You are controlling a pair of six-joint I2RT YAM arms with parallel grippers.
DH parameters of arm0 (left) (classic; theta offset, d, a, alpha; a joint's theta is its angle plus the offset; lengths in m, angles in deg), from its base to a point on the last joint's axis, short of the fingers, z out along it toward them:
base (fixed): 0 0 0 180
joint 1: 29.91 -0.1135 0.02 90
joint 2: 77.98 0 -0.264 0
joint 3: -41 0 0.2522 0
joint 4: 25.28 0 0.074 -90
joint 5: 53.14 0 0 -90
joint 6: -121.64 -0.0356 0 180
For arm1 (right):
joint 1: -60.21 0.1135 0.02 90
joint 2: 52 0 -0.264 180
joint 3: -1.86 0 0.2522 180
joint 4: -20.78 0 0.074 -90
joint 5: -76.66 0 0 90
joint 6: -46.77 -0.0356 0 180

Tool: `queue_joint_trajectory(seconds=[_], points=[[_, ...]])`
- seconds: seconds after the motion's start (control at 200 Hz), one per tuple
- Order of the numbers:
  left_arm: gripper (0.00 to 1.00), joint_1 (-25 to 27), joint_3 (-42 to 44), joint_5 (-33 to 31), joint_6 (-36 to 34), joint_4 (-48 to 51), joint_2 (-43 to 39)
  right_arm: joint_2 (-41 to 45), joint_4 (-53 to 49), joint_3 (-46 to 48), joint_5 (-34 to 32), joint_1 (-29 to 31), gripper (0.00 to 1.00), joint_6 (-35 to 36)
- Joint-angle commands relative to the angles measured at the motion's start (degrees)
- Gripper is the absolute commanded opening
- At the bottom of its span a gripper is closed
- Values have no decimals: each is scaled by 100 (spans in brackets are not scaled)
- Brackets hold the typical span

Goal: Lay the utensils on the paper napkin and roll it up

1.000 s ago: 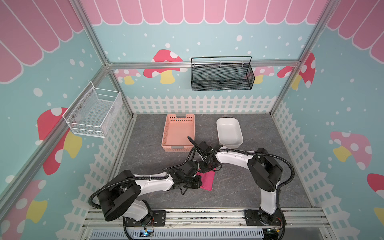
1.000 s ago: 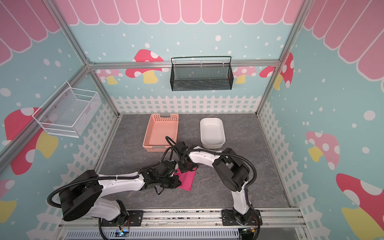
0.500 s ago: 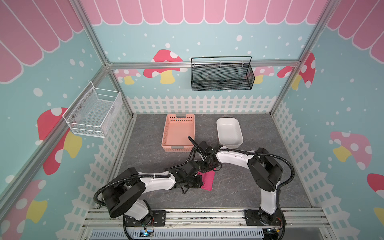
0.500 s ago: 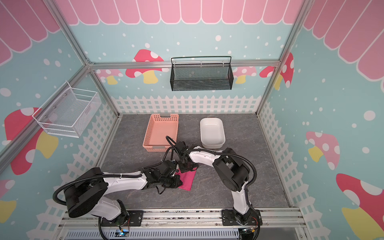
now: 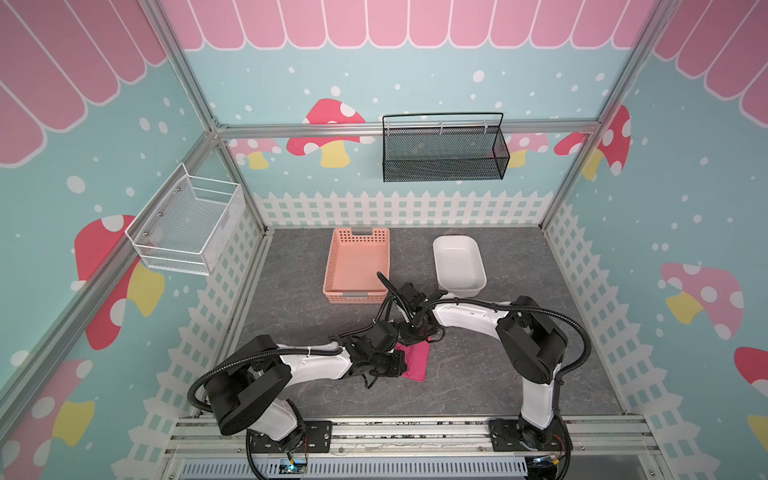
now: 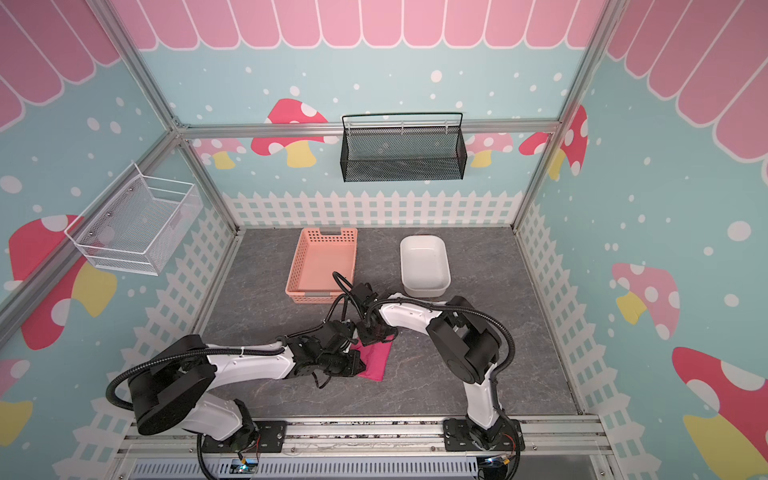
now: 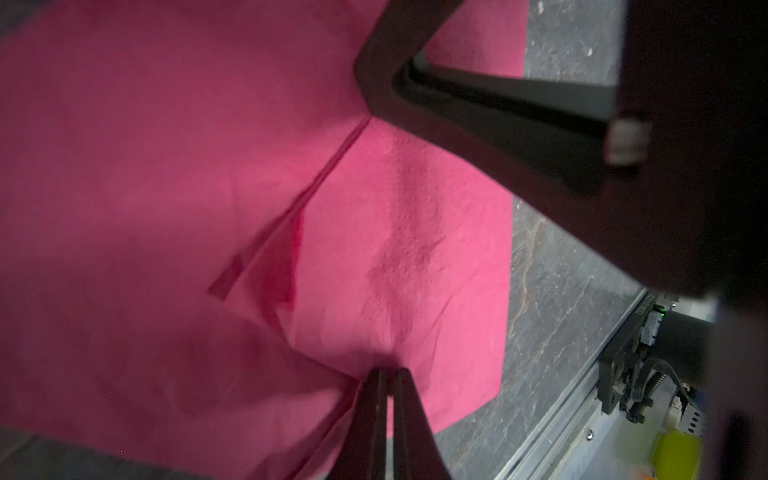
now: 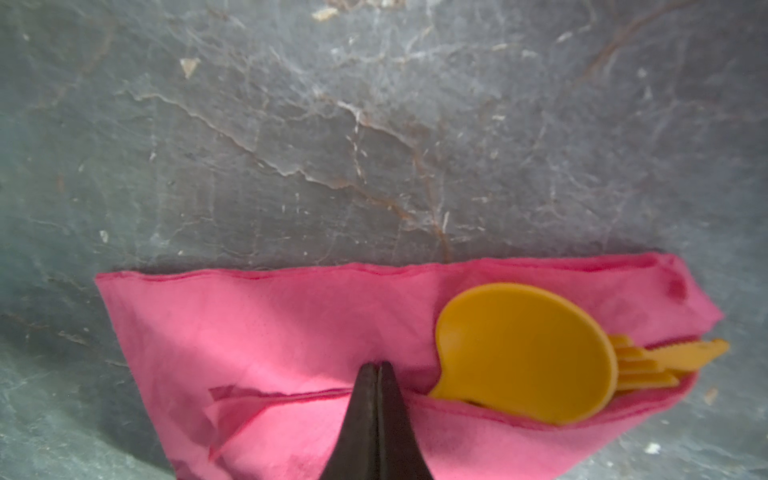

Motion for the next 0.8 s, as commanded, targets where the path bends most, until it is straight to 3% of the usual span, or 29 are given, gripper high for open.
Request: queue_joint_trajectory(seconds=[0.0, 0.2, 0.405, 0.585, 0.796], points=[[12, 26, -190, -451, -171, 458, -454, -258, 62, 286, 119, 83, 3, 67], [17, -199, -125, -1023, -178, 920, -1004, -246, 90, 314, 151, 83, 3, 85], [29, -820, 399, -1023, 147, 729, -1482, -238, 99, 308, 165, 83, 3, 93], [34, -1409, 791, -555, 243, 406, -1566, -222, 99, 306, 176, 83, 3, 93], [40, -1699, 1073, 86, 272, -200, -1289, -215, 99, 314, 183, 83, 3, 93]])
